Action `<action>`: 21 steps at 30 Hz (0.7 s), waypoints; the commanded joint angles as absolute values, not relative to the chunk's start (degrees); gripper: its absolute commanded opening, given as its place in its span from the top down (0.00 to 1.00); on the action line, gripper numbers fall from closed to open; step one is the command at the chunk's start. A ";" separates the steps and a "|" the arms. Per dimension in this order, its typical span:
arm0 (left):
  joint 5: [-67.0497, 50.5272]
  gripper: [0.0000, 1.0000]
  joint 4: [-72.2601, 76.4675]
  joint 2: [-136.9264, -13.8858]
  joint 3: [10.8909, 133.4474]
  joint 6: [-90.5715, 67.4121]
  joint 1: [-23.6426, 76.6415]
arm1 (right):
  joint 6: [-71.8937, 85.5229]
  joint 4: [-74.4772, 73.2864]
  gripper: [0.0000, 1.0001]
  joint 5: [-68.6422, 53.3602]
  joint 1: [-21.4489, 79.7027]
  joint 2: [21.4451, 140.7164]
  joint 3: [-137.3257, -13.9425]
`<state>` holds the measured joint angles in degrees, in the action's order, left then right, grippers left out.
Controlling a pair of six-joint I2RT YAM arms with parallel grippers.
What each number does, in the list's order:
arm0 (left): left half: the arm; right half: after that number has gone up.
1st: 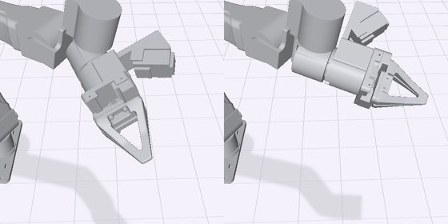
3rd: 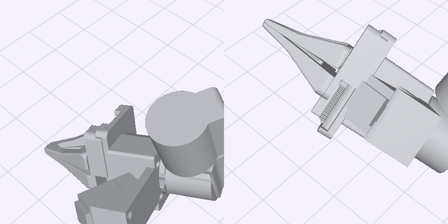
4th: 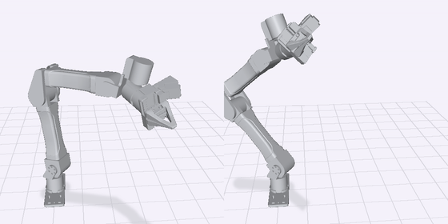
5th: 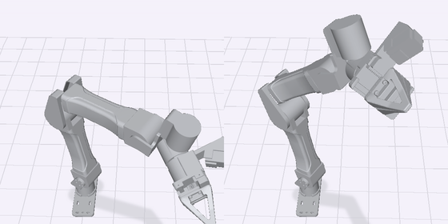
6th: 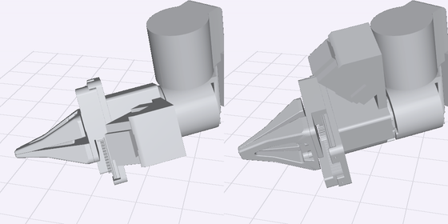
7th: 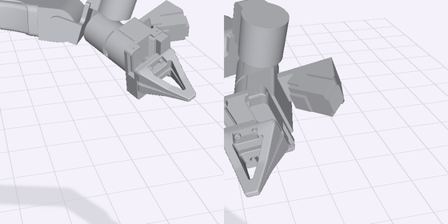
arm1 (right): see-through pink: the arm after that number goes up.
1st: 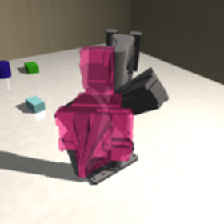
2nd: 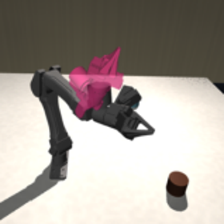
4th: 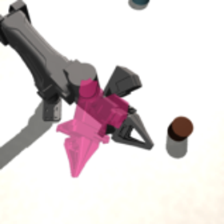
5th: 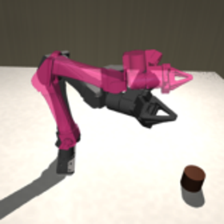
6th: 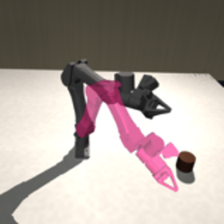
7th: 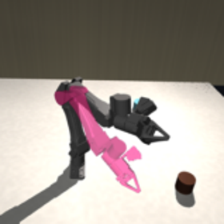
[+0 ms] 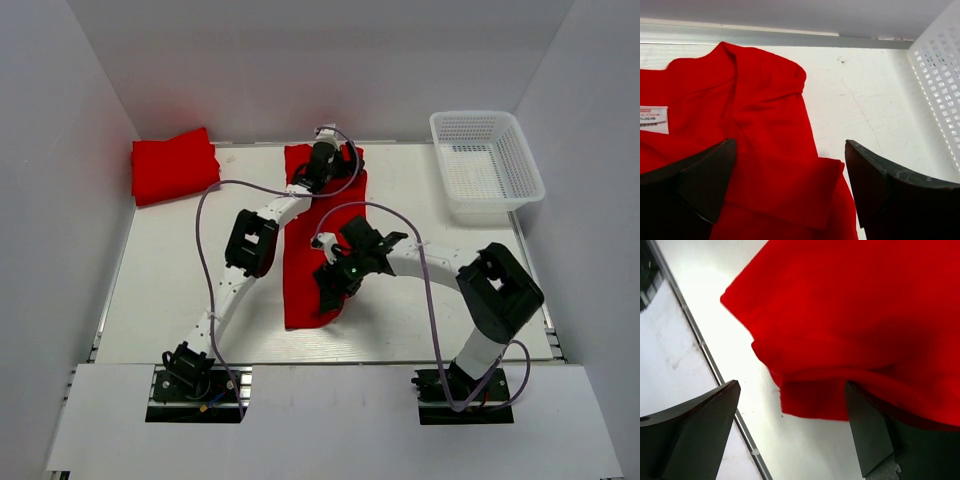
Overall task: Fold and stack the t-shirts
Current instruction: Rotate the tshirt 90 degrees
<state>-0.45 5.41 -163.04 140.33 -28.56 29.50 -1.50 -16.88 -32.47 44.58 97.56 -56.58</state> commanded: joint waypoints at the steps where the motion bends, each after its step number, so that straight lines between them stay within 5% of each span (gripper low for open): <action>1: 3.93 0.00 3.42 -153.82 138.08 -28.74 29.62 | 1.65 -17.58 0.10 -24.98 43.86 90.73 -58.54; 13: 3.70 0.00 -7.10 -137.56 137.21 -20.14 28.48 | 9.66 -22.58 0.10 -14.62 43.51 75.59 -56.43; 21: 9.48 0.00 -37.78 -113.33 113.95 -20.82 28.48 | 23.09 -26.37 0.10 -1.58 42.28 65.58 -47.22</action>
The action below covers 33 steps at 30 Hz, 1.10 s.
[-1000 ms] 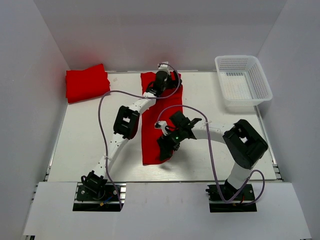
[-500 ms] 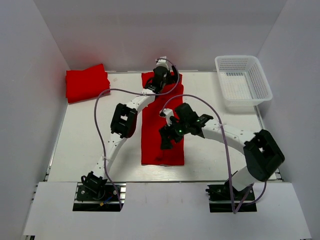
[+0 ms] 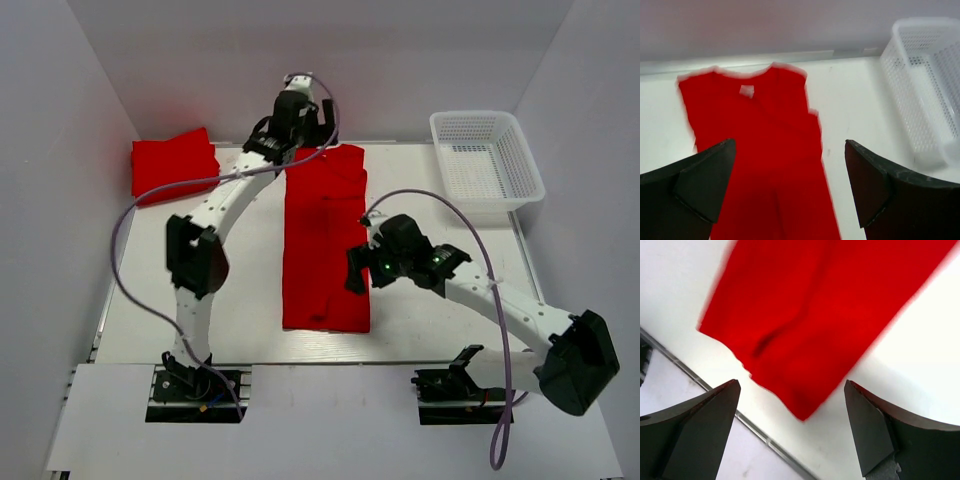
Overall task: Fold and stack the t-shirts
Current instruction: Rotate the tshirt 90 degrees, then grab the bottom of the folded rectangular tshirt with both arms
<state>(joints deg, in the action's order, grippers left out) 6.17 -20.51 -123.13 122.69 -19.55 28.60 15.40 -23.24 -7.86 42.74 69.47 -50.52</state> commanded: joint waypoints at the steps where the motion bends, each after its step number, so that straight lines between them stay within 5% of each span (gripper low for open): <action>1: 10.28 0.00 -38.84 -109.98 103.12 -24.48 29.17 | 24.86 -26.37 0.10 -1.67 42.28 65.13 -45.37; 6: -0.08 0.00 -35.85 -88.82 68.54 -32.33 29.79 | 29.79 -25.84 0.10 -5.27 42.10 63.10 -40.09; 9: -2.54 0.00 -40.32 -82.72 58.75 -36.29 30.94 | 31.11 -26.80 0.10 -6.24 42.10 64.59 -39.73; 18: -6.41 0.00 -41.67 -65.57 41.58 -39.81 32.08 | 32.34 -26.37 0.10 -11.86 41.84 71.01 -39.81; 33: -8.70 0.07 -30.42 -75.67 36.30 -37.27 37.87 | 32.70 -23.29 0.16 -17.31 42.01 79.98 -39.29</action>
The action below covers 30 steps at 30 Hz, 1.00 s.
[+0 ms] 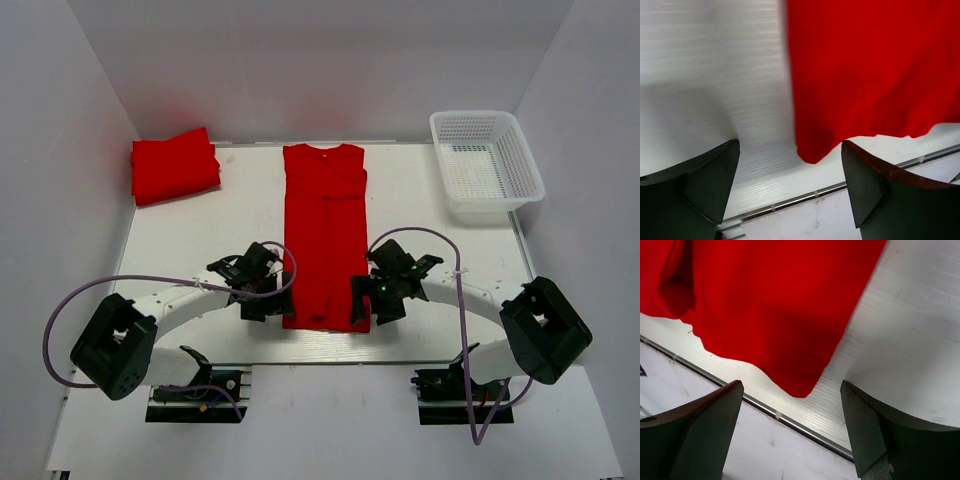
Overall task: Fold and stack the t-shirts
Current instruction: Grab the bottom of the folded rectangular tshirt with both arms
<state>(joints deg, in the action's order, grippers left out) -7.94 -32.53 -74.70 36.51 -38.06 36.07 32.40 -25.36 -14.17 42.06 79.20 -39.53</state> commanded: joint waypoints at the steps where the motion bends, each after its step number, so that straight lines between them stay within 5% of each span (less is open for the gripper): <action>1: -8.09 0.08 -30.41 -75.67 35.69 -37.27 37.88 | 32.78 -23.29 0.16 -17.23 42.01 80.07 -39.37; 5: -7.56 0.16 -29.27 -77.16 35.07 -37.88 39.90 | 32.61 -23.29 0.20 -17.66 42.01 80.60 -39.38; 9: -2.65 0.47 -34.62 -79.72 36.65 -39.55 42.10 | 32.78 -23.38 0.27 -18.02 42.01 80.95 -38.85; 12: -2.64 0.56 -32.36 -81.64 35.43 -40.17 43.59 | 32.78 -22.94 0.34 -18.28 41.93 81.65 -38.41; 18: 0.61 0.91 -35.41 -85.08 38.31 -42.71 45.44 | 32.26 -23.64 0.72 -18.11 42.01 82.53 -38.23; 19: 1.22 1.00 -37.86 -85.08 38.93 -42.71 46.05 | 32.34 -24.16 0.85 -17.06 42.01 82.36 -38.06; 21: 1.76 1.00 -38.67 -84.56 39.46 -44.20 46.75 | 32.52 -23.47 1.00 -15.91 41.93 80.78 -36.66; 30: 0.53 1.00 -46.75 -76.82 41.75 -46.76 47.29 | 31.38 -20.91 1.00 -16.52 42.45 69.09 -33.14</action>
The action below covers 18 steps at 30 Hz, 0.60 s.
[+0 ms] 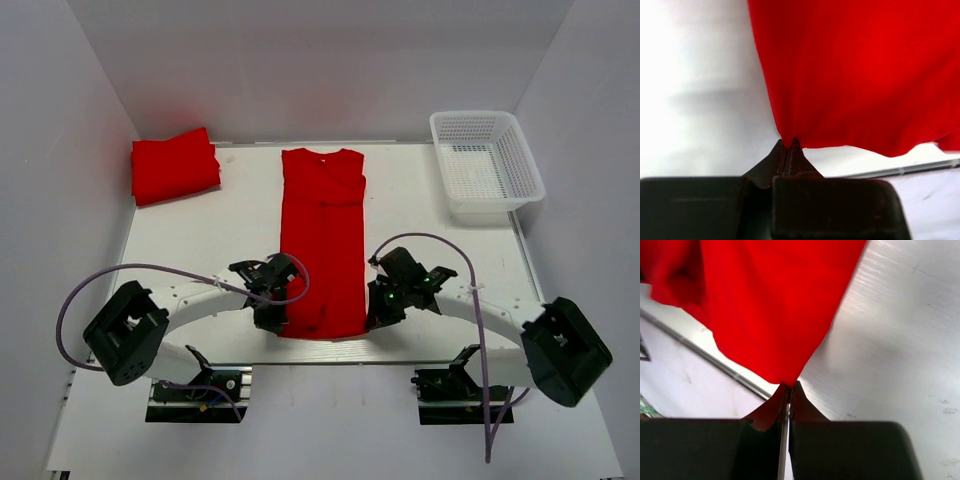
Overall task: Fold and stack the t-shirts
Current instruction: Grab the bottom of the folded rectangular tshirt with both arms, then fold the folded rectangular tshirt in 1/3 of the way
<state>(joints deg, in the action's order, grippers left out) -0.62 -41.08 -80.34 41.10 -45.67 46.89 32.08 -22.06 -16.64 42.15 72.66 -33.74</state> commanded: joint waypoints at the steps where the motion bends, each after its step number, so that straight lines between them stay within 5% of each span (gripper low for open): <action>1: -0.60 1.00 -46.76 -75.51 42.36 -46.76 47.29 | 31.20 -21.27 1.00 -16.78 42.36 67.69 -33.48; 18: 12.20 1.00 -56.77 -88.58 64.23 -44.55 43.07 | 25.23 -27.33 1.00 -8.45 40.70 78.39 -49.48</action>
<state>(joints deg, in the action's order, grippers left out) 5.91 -53.17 -86.89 60.23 -43.97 44.27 27.35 -25.61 -12.05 41.65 76.09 -45.28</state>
